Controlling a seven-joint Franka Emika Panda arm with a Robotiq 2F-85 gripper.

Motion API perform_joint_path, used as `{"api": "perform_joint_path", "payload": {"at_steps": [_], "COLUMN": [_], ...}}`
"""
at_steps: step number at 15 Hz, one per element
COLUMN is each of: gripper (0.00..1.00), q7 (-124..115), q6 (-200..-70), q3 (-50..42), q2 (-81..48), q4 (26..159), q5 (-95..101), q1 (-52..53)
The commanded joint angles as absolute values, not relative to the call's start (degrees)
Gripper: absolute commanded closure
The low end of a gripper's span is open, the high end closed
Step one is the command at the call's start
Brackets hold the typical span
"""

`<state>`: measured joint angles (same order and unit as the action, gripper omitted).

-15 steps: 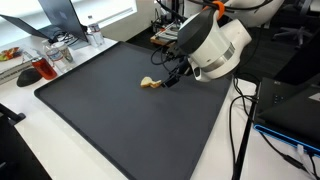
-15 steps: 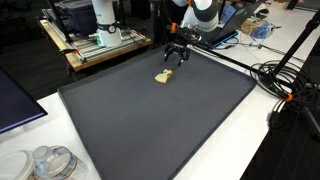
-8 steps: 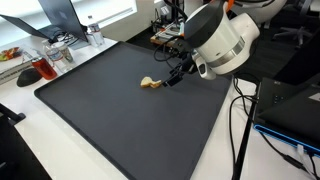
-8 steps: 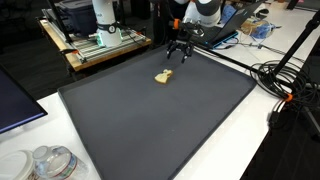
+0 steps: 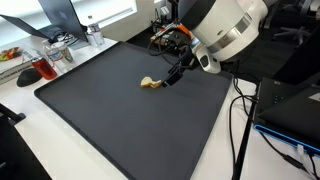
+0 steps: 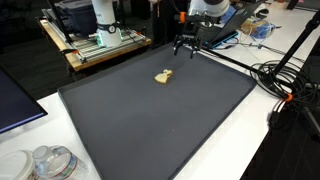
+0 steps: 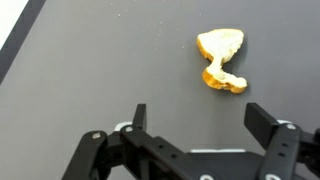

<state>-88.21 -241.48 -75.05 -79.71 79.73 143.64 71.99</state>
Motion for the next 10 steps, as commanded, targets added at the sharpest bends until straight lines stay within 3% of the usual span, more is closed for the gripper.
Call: {"api": "perform_joint_path", "payload": {"at_steps": [1, 10], "gripper": [0.00, 0.00], "q7": [-85.67, -79.27], "q6": [-242.98, -239.48], "q3": [-73.67, -68.66], "q2": [-75.93, -65.99], "q4": [77.23, 82.05], "q5": [143.64, 143.65], "q1": [69.01, 67.01]}}
